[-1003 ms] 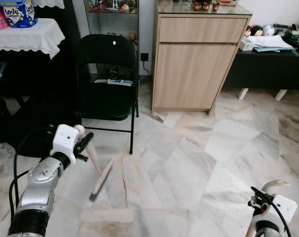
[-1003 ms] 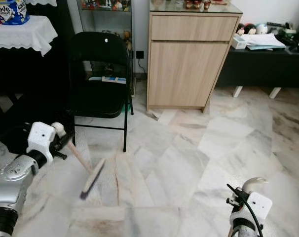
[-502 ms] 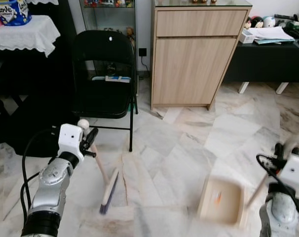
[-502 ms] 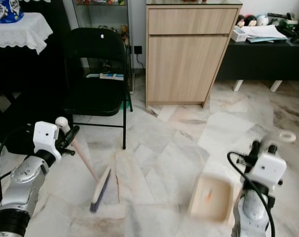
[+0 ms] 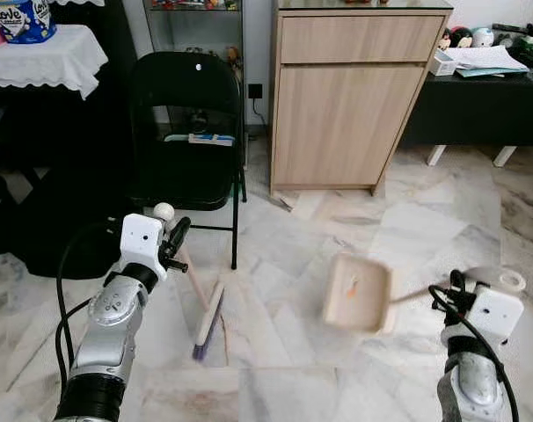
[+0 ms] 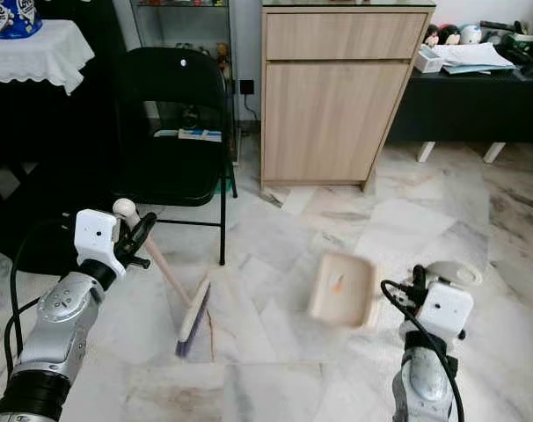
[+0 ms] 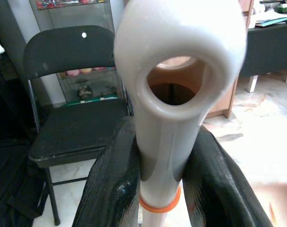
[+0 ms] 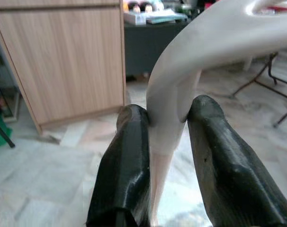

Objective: Sweep floor

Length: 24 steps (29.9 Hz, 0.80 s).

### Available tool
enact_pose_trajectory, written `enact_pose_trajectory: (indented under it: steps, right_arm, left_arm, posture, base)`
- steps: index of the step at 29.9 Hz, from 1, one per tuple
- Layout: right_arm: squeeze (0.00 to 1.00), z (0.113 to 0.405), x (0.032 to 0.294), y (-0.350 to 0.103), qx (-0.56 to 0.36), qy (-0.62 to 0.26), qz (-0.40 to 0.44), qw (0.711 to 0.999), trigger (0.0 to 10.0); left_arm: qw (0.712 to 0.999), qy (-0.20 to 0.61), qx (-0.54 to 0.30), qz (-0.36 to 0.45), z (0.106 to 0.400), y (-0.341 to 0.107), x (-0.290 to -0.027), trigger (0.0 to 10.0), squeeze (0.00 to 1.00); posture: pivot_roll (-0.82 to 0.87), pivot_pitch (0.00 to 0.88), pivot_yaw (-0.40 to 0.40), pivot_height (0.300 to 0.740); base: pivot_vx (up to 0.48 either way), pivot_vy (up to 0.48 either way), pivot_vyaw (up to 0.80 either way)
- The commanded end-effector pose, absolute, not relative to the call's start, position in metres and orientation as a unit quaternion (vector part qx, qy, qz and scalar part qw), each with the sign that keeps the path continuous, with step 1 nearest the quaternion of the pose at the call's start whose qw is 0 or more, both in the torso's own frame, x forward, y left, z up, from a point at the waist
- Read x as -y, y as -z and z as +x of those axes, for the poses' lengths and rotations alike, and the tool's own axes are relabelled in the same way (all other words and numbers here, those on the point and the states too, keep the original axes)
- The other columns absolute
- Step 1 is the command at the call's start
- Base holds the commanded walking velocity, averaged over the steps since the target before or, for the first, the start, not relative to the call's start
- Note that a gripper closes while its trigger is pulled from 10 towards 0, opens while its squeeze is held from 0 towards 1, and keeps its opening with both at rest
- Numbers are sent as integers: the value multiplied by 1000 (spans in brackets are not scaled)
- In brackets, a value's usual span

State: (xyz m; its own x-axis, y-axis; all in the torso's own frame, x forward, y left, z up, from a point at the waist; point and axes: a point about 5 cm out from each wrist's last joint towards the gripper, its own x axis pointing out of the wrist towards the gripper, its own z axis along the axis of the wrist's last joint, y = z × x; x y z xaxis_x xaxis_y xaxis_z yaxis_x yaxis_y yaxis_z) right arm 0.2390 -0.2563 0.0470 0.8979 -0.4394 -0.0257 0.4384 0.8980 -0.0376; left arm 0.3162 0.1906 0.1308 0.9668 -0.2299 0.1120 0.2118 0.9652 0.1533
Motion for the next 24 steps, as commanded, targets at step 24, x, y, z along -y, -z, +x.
enact_pose_trajectory:
  steps: [24]
  right_arm:
    - [0,214,275,-21,-62,266,-76,959,10000]
  left_arm:
    - [983,128,89,101,318,-142,-182,10000,0]
  posture:
    - [79,53,-39,740]
  base:
    - [0,0,0]
